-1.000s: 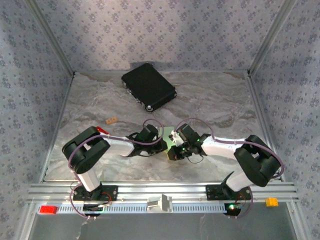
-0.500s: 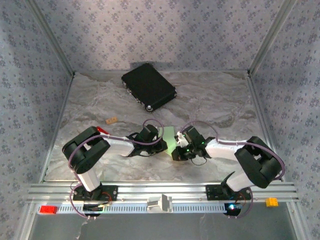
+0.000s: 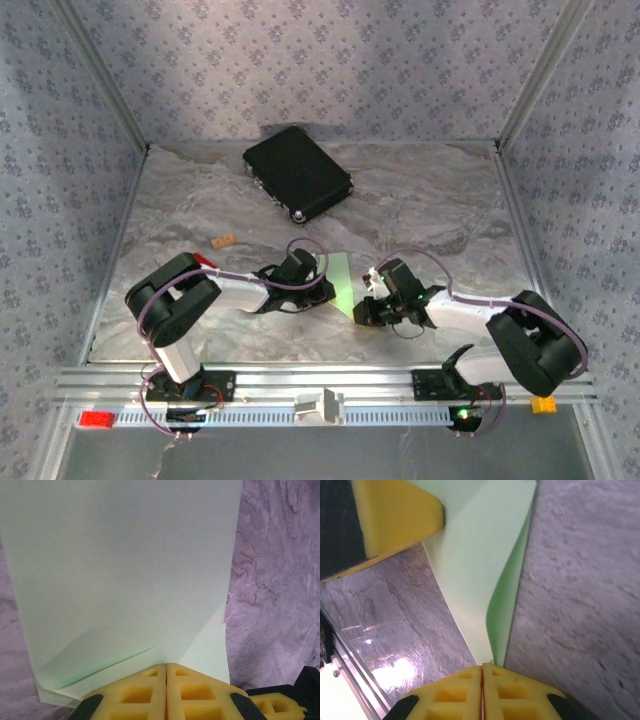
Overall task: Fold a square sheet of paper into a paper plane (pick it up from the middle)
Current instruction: Third fold the triangle at the center of the table.
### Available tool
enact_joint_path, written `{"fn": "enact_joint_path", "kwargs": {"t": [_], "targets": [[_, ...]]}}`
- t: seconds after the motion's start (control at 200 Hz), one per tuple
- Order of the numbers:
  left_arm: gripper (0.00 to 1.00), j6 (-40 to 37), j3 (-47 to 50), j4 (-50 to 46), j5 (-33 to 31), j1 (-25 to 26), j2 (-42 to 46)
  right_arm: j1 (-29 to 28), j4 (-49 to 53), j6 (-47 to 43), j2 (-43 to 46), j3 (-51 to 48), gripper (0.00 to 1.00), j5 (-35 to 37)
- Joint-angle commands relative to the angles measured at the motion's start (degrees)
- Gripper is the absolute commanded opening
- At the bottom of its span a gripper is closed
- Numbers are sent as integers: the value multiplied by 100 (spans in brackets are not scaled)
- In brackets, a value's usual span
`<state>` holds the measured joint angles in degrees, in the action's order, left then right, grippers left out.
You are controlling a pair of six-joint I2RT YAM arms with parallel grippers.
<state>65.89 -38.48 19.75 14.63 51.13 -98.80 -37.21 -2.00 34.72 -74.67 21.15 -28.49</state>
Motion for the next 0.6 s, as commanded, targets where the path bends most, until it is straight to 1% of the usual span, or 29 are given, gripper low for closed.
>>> {"fn": "enact_joint_path", "kwargs": {"t": [0.0, 0.105, 0.19, 0.255, 0.44, 0.595], "targets": [[8, -79, -10, -150, -123, 55, -323, 9, 567, 207, 379, -50, 9, 219], [8, -96, -15, -147, -110, 55, -307, 21, 917, 175, 733, 273, 9, 134], [8, -111, -11, -151, -116, 55, -298, 13, 1006, 175, 708, 570, 8, 4], [8, -103, -10, -136, -119, 55, -306, 10, 922, -49, 473, 752, 8, -116], [8, -109, -2, -95, -122, 55, -297, -85, 557, -60, -379, 1205, 8, -205], [8, -103, 12, -46, -121, 55, -310, -93, 450, -97, -857, 1387, 8, -192]]}}
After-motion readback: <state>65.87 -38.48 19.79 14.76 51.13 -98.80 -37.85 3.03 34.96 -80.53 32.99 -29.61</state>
